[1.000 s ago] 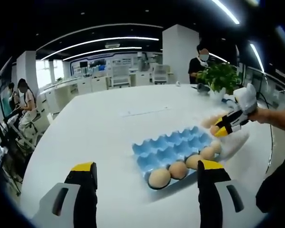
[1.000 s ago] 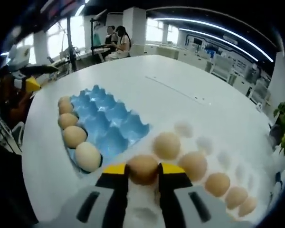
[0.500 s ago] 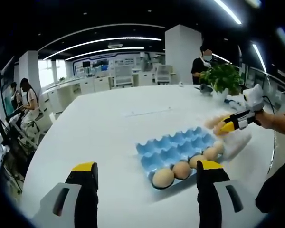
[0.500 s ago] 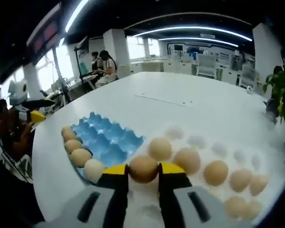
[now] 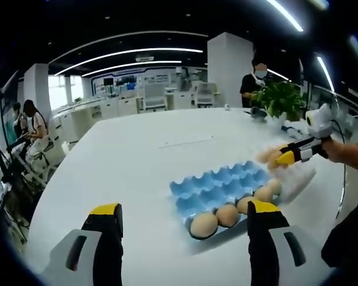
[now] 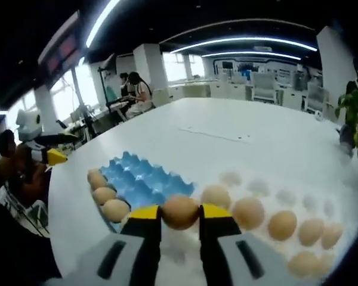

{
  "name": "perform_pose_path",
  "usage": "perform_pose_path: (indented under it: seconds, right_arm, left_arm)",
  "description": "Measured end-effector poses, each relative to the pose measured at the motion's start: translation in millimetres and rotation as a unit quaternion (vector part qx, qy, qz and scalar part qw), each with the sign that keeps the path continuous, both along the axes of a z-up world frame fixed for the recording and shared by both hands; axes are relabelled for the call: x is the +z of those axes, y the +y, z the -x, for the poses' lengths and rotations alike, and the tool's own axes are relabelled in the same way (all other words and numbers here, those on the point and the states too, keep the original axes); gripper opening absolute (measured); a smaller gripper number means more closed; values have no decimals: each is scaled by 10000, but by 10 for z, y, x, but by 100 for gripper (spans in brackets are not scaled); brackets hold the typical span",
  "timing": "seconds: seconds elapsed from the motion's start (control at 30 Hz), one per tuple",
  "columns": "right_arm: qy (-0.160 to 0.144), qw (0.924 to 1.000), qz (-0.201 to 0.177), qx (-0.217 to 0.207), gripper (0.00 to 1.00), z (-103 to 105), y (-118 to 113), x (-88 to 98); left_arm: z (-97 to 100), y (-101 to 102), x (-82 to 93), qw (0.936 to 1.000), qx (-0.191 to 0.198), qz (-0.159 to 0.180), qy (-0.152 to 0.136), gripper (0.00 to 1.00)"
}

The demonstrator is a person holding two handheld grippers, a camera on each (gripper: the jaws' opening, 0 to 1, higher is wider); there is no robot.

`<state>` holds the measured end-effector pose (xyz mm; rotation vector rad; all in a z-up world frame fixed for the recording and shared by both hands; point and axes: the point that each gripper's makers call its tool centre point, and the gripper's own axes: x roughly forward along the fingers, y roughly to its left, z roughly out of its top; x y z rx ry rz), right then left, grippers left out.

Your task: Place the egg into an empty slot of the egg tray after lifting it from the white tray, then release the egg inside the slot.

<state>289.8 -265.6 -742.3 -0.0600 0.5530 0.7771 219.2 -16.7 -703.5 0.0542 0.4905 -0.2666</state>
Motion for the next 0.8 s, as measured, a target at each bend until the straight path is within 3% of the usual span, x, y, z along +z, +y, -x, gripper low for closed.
perform_pose_path:
  seconds: [0.3, 0.53, 0.8]
  right_arm:
    - [-7, 9981, -260, 559, 23, 21, 561, 79]
    - [-92, 9934, -441, 1051, 23, 36, 1133, 126]
    - [-37, 9870, -488, 1529, 23, 86, 1613, 95]
  left_arm:
    - [21, 7, -33, 10000, -14, -22, 27, 88]
    - [15, -37, -28, 10000, -91, 13, 14, 88]
    - [11, -50, -40, 9999, -105, 70, 22, 88]
